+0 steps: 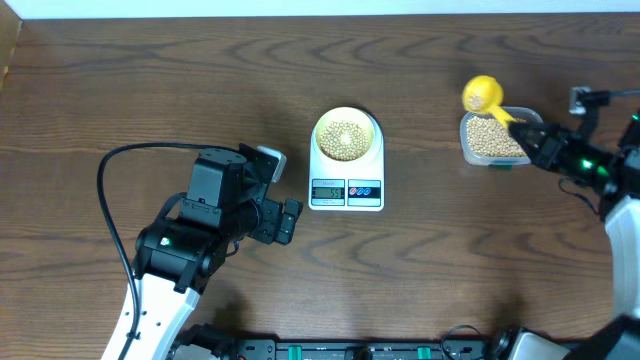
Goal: Scoop item into bowl and weigh 50g on scale
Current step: 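Move the right gripper back to the tub and scoop soybeans, then carry the filled scoop with the right gripper over the bowl, then tilt the scoop with the right gripper to pour soybeans into bowl, then move the right gripper back to the tub and scoop soybeans, then carry the filled scoop with the right gripper over the bowl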
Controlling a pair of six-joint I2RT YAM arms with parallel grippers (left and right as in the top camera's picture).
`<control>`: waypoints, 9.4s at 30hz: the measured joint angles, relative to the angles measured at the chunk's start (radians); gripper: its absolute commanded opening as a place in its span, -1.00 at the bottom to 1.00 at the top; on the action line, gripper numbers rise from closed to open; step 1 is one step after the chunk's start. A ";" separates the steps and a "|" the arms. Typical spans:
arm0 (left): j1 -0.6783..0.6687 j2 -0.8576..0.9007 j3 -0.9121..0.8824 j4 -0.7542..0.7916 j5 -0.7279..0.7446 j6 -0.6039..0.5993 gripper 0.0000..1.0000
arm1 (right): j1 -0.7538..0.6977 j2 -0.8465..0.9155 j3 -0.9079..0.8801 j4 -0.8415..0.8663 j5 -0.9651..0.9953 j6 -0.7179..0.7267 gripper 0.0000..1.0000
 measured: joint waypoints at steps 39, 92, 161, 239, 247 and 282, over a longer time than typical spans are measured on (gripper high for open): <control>0.000 0.000 0.000 0.001 0.000 0.000 0.87 | 0.423 -0.090 0.000 0.037 1.020 -0.402 -0.98; 0.000 0.000 -0.001 0.000 0.000 0.000 0.87 | 0.787 0.237 0.000 0.318 0.581 -0.398 -0.98; 0.000 0.000 -0.001 0.000 0.000 0.000 0.87 | 0.790 0.237 0.000 0.263 0.479 -0.329 -0.98; 0.000 0.000 -0.001 0.000 0.000 0.000 0.87 | 0.433 0.021 0.000 0.285 0.231 -0.023 -0.98; 0.000 0.000 -0.001 0.000 0.000 0.000 0.87 | 0.270 -0.077 0.000 0.133 0.273 0.008 -0.98; 0.000 0.000 -0.001 0.000 0.000 0.000 0.87 | 0.306 -0.152 0.000 -0.097 0.973 -0.409 -0.98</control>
